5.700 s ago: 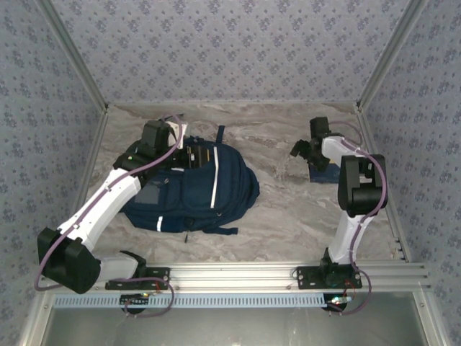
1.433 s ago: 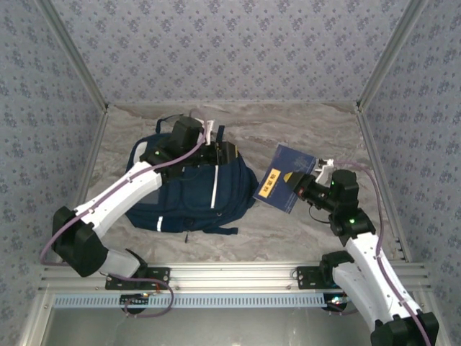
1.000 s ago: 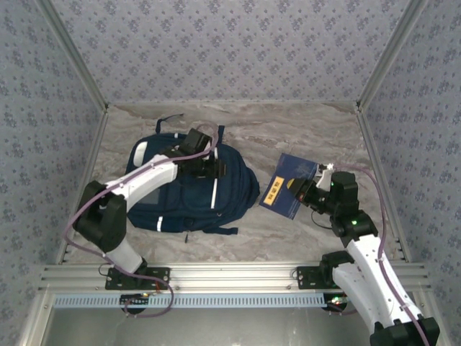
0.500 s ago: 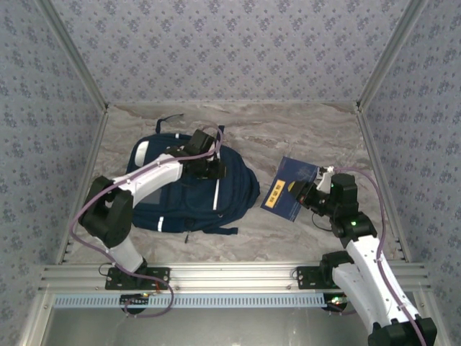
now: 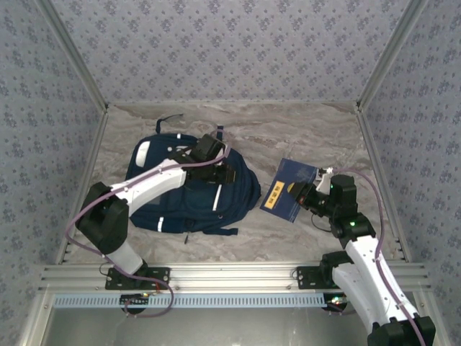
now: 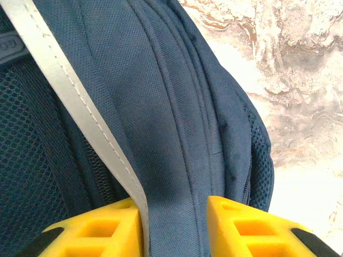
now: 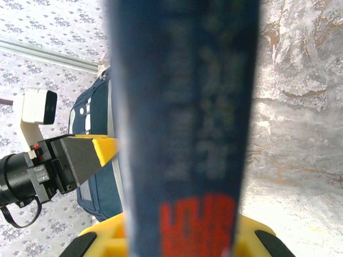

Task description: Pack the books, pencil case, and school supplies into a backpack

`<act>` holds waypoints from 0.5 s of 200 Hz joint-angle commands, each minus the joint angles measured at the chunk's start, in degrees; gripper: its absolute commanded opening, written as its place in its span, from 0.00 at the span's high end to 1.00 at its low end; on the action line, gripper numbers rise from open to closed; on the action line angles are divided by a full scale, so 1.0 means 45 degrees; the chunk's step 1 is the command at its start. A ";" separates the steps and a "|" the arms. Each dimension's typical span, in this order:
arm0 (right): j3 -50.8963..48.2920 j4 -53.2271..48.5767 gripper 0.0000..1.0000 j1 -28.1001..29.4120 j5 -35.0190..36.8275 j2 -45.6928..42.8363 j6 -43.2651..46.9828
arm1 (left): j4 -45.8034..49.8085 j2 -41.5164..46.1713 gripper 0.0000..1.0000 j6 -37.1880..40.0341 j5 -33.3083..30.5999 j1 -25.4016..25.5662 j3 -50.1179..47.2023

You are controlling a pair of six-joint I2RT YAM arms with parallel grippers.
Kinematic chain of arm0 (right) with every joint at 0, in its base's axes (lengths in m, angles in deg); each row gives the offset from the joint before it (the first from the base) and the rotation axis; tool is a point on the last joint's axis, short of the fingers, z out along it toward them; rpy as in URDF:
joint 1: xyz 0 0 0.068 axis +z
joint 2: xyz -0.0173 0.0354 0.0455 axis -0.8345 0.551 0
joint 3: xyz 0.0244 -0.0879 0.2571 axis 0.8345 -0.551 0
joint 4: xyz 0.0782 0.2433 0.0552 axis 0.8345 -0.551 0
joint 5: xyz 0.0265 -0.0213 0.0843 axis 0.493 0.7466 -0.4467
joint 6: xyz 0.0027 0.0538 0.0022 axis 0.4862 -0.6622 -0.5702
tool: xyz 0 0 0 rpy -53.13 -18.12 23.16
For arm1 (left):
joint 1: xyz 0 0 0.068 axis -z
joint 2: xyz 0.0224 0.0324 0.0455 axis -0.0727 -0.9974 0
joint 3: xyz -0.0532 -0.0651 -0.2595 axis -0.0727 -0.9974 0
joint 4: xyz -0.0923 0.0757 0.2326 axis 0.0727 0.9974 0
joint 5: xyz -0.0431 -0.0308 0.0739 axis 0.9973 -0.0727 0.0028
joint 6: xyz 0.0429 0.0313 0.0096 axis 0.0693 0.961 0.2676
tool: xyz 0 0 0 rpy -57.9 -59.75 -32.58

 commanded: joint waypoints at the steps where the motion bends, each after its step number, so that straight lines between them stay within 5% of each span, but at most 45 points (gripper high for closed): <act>1: -0.0047 0.0605 1.00 -0.0078 -0.0476 -0.0091 -0.0160 | -0.0112 -0.0019 0.66 -0.0180 0.0457 0.0153 -0.0198; 67: -0.0292 0.1002 1.00 -0.0115 -0.0649 -0.0130 -0.0431 | -0.0486 -0.0546 0.62 -0.0193 0.0303 -0.0186 -0.0824; 85: -0.0442 0.1189 1.00 -0.0099 -0.0614 -0.0102 -0.0462 | -0.1041 -0.0715 0.69 -0.0351 0.1016 -0.0270 -0.0934; 100: -0.0562 0.1240 1.00 -0.0114 -0.0614 -0.0092 -0.0508 | -0.1394 -0.0950 0.84 -0.0455 0.1602 -0.0281 -0.0744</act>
